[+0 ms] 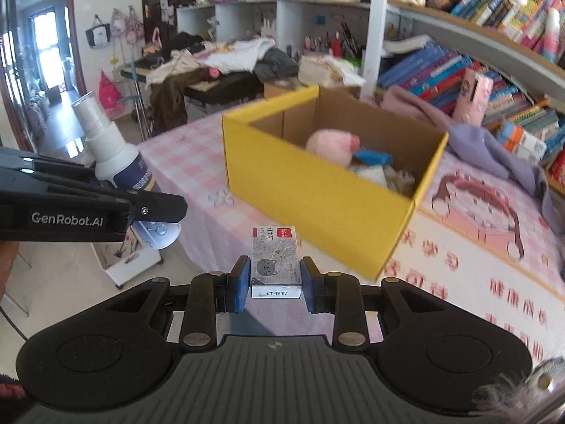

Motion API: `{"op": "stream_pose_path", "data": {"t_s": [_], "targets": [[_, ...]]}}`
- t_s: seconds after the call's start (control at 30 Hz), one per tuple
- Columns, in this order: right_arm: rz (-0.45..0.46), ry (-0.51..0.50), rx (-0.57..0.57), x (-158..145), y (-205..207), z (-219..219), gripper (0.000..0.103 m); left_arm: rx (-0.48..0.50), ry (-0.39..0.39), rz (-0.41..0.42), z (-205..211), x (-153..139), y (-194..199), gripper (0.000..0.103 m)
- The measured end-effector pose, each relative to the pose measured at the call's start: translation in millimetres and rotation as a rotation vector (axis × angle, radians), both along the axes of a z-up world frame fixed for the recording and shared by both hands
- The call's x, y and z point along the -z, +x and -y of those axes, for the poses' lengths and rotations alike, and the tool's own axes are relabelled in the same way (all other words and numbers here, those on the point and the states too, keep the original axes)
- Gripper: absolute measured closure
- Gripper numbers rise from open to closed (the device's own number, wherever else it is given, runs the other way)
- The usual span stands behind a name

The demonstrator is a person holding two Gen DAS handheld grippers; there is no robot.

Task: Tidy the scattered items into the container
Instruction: 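Carry the spray bottle and card box with both tools over the yellow box, then lower the spray bottle and card box into the yellow box and open both tools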

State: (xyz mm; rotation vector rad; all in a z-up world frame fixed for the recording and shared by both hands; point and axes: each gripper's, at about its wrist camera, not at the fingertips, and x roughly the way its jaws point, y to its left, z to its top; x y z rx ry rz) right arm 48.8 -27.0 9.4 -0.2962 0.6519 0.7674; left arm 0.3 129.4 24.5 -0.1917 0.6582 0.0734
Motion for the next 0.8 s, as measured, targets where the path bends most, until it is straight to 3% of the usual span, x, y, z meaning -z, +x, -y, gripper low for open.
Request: {"op": "stream_pose_path", "data": {"t_s": [0.47,0.8], "targets": [[0.1,0.08,0.039,-33,70,-2,0.075,0.045,0.056,0.101,-1,-32,74,0.072],[0.104,0.047,0.039,-30,127,-11,0.075,0.069,0.076,0.042,-1,-20,132,0.072]]}}
